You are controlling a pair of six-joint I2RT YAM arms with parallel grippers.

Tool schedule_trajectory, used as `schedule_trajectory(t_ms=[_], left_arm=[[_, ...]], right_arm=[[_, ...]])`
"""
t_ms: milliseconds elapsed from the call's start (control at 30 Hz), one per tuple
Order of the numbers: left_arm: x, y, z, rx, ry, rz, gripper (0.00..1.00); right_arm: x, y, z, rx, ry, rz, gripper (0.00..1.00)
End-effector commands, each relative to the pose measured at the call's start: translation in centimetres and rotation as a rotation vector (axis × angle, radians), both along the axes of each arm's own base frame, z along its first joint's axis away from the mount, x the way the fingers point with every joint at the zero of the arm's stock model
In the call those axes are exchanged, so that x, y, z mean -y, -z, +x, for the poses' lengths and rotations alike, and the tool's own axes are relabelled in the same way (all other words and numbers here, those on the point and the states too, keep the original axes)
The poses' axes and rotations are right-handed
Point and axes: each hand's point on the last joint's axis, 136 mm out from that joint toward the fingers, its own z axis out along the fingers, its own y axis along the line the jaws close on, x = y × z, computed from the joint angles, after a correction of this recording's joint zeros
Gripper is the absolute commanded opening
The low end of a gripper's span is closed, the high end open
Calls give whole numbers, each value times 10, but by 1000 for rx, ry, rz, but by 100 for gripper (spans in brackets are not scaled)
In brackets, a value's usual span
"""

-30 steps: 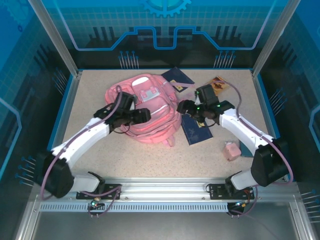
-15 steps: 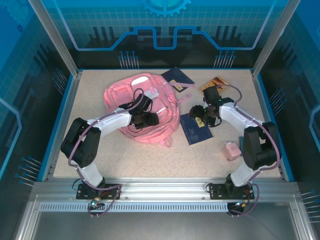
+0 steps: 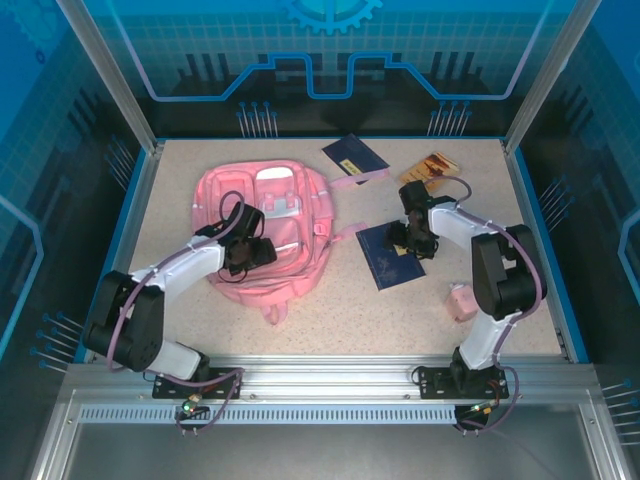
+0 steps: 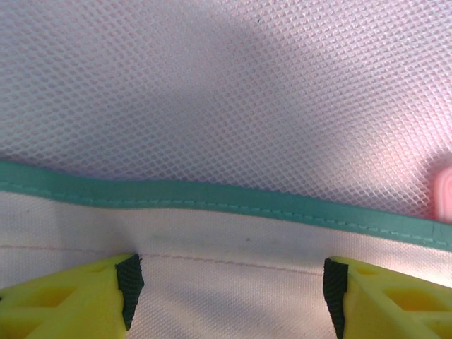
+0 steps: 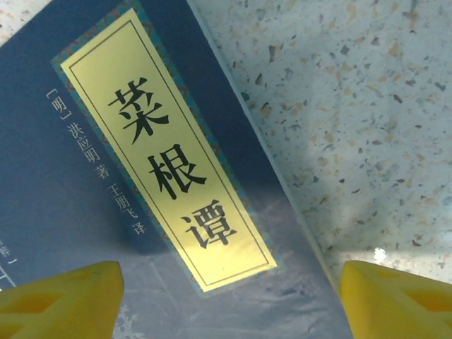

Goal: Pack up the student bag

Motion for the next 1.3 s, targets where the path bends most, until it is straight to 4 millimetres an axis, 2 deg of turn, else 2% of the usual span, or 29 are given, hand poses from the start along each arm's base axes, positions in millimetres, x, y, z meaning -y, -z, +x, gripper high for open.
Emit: schedule_trajectory(t_ms=[0, 100, 167, 267, 367, 533, 667, 767, 833, 933, 1033, 1267], left_arm=[[9, -28, -12, 5, 36, -29, 71], [36, -61, -8, 81, 81, -75, 72], [56, -75, -8, 109, 98, -112, 72], [88, -82, -10, 132, 117, -171, 71], [122, -78, -14, 125, 144, -216, 69], [172, -57, -18, 78, 221, -219, 65], [205, -41, -20, 41, 289, -191, 63], [227, -28, -18, 23, 336, -171, 62], [238, -19, -13, 14, 361, -152, 61], [244, -3, -6, -12, 369, -120, 57], [250, 13, -4, -42, 379, -107, 55], [256, 40, -5, -107, 400, -78, 51]], right_arm=[[3, 3, 1, -32, -25, -5, 81], [-6, 7, -5, -68, -47, 51, 78], [-13, 8, -12, -90, -60, 92, 75], [-21, 7, -27, -114, -70, 141, 68], [-26, 8, -47, -150, -82, 136, 61], [-31, 13, -84, -198, -77, 118, 50], [-39, 10, -102, -205, -92, 122, 49], [-39, -2, -97, -161, -89, 130, 49], [-36, -13, -88, -118, -76, 141, 50], [-32, -21, -75, -78, -57, 165, 54], [-31, -19, -68, -81, -60, 176, 55], [-30, -1, -63, -124, -64, 157, 55]])
